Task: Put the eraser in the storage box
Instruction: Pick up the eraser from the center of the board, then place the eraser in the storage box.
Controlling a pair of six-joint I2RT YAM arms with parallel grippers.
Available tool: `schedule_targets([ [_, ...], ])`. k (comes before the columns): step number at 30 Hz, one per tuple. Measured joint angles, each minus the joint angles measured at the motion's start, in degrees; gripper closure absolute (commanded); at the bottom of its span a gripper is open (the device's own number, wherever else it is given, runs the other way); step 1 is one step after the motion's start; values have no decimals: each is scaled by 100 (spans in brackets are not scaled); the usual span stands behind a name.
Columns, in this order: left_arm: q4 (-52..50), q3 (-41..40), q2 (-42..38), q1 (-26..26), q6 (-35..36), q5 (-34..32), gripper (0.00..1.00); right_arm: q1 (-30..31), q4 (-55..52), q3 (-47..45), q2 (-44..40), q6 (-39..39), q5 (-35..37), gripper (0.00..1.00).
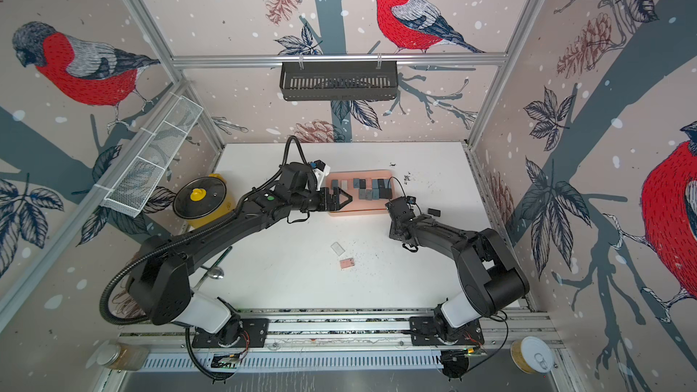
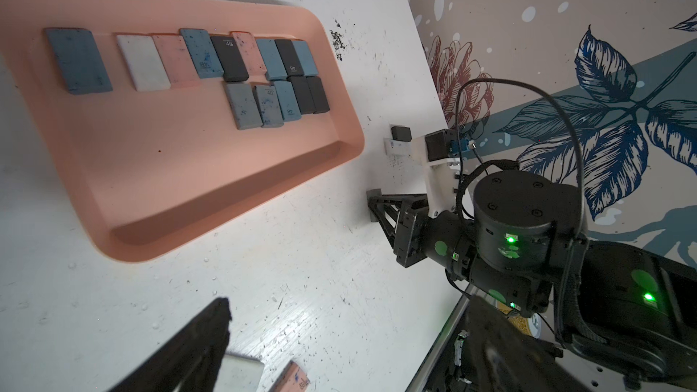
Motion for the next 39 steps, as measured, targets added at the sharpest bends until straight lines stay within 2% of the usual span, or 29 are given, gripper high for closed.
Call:
schedule_targets([
  [8, -2, -2, -15, 4, 2, 2, 3, -35, -310, 448, -114, -184, -133, 79],
  [20, -7, -2, -76, 15, 7, -87, 3, -31, -638, 1484, 267, -476, -243, 78],
  [31, -98, 22, -168, 179, 39, -321, 3, 83, -754, 3143, 1709, -629, -538, 78],
  [39, -243, 17, -173, 780, -155, -555, 3, 341, -863, 4385, 2857, -656, -789, 78],
])
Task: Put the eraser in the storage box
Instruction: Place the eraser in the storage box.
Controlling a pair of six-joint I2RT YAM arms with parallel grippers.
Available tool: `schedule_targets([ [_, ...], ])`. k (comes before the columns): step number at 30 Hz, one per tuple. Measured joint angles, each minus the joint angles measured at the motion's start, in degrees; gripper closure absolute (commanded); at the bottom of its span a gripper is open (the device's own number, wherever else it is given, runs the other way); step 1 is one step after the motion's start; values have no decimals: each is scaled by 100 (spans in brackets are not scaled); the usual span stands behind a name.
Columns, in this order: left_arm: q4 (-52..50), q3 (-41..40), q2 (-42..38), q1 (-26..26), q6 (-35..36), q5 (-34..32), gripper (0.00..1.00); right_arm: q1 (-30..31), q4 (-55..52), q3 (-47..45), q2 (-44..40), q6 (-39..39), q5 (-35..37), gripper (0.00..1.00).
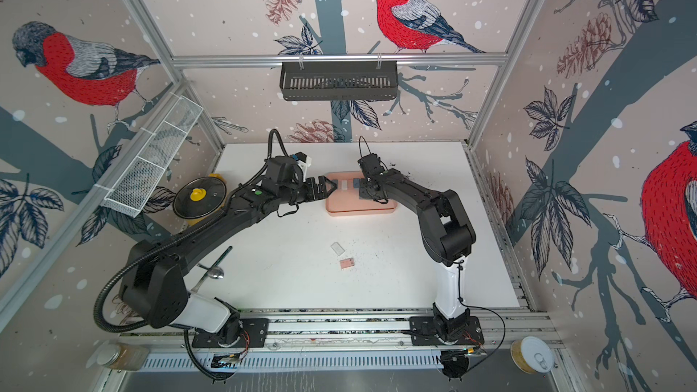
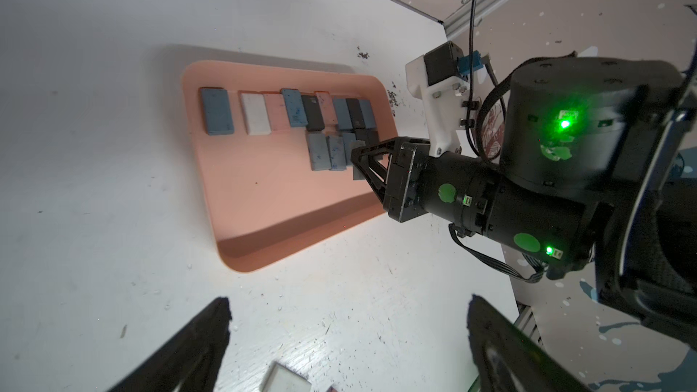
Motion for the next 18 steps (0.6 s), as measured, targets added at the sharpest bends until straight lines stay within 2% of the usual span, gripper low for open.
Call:
schedule_targets([
  [11, -57, -59, 26, 522, -267, 199, 3, 337, -297, 1414, 1163, -105, -140, 78],
  [18, -35, -63, 66, 597, -313, 402, 3, 494, -472, 1637, 1370, -105, -140, 77],
])
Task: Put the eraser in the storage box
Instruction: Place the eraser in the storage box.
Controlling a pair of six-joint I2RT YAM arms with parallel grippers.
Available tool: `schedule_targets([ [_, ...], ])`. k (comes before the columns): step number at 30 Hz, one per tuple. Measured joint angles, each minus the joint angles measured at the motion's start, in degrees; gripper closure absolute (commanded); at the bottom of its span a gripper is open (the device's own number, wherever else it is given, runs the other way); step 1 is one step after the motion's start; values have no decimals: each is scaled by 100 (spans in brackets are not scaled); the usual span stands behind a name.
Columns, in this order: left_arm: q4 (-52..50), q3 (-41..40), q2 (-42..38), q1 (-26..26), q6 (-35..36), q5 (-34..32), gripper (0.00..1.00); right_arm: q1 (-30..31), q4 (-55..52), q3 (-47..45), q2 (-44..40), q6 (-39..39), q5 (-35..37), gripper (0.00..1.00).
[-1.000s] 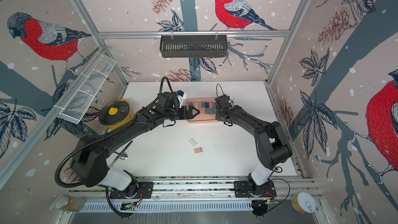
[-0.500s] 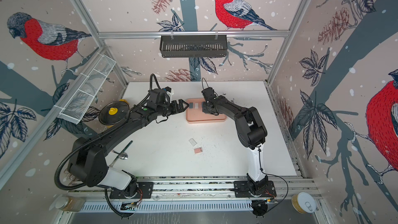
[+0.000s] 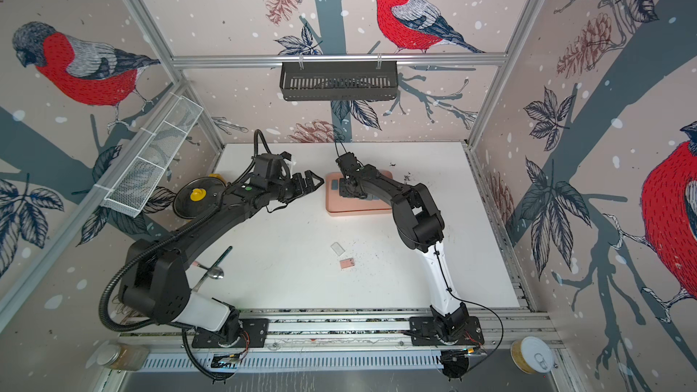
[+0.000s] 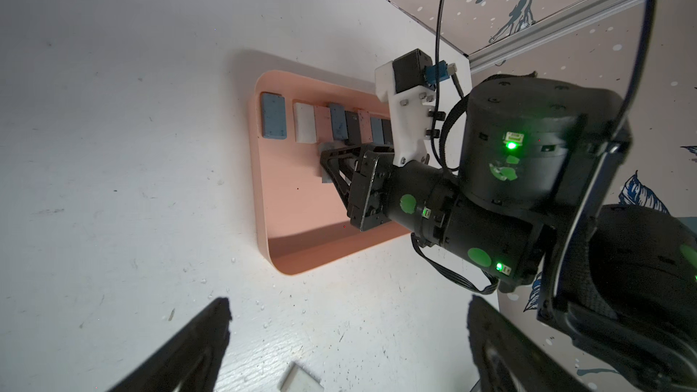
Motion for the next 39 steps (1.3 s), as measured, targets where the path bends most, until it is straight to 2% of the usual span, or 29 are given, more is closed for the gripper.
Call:
schedule_targets([
  [10, 7, -39, 46, 26, -90, 162, 3, 9, 120, -275, -55, 2, 46, 75],
  [30, 70, -52, 44, 35, -90, 184, 3, -4, -37, -131, -52, -22, 409, 56],
  [35, 90, -52, 44, 35, -90, 184, 3, 66, -138, -17, -66, -42, 498, 49],
  [39, 101, -61, 15, 35, -90, 179, 3, 120, -249, 42, -109, -142, 688, 39],
])
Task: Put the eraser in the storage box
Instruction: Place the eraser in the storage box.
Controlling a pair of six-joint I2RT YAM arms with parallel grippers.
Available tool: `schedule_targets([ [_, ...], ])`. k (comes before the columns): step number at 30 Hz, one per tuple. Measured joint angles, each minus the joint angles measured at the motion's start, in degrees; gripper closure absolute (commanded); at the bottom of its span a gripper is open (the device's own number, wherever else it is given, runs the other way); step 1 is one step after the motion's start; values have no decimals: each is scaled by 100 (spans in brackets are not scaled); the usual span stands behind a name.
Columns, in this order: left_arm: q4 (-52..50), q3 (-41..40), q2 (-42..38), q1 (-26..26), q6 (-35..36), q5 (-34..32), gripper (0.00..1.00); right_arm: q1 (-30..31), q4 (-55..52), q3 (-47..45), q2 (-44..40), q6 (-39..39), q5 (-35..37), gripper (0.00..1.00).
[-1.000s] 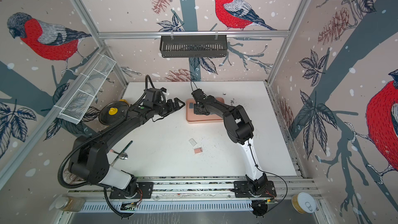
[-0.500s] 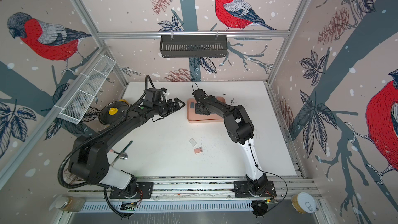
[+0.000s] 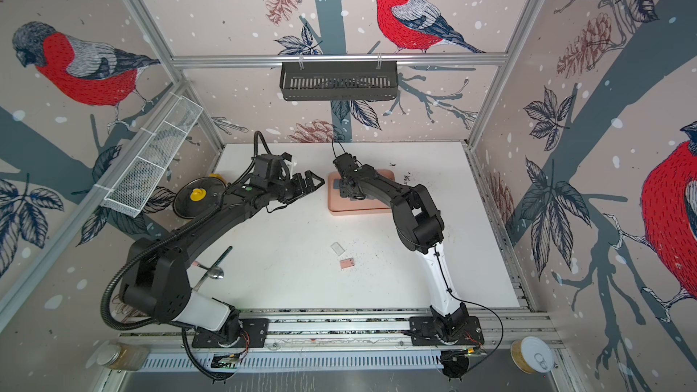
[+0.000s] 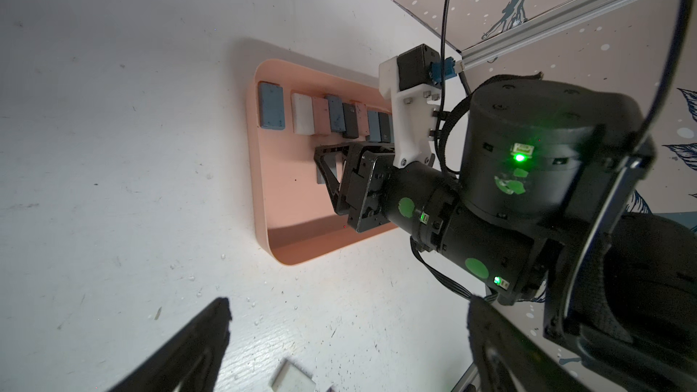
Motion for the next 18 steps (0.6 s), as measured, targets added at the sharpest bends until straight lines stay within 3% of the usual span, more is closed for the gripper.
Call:
schedule_targets([
  [11, 9, 0, -79, 17, 4, -17, 3, 85, -199, 9, -37, -129, 627, 6],
  [14, 9, 0, -87, 22, 4, -17, 3, 131, -262, 42, 20, -164, 811, 0],
  [18, 9, 0, -90, 28, 4, -15, 3, 188, -350, 98, 162, -197, 1038, 1],
])
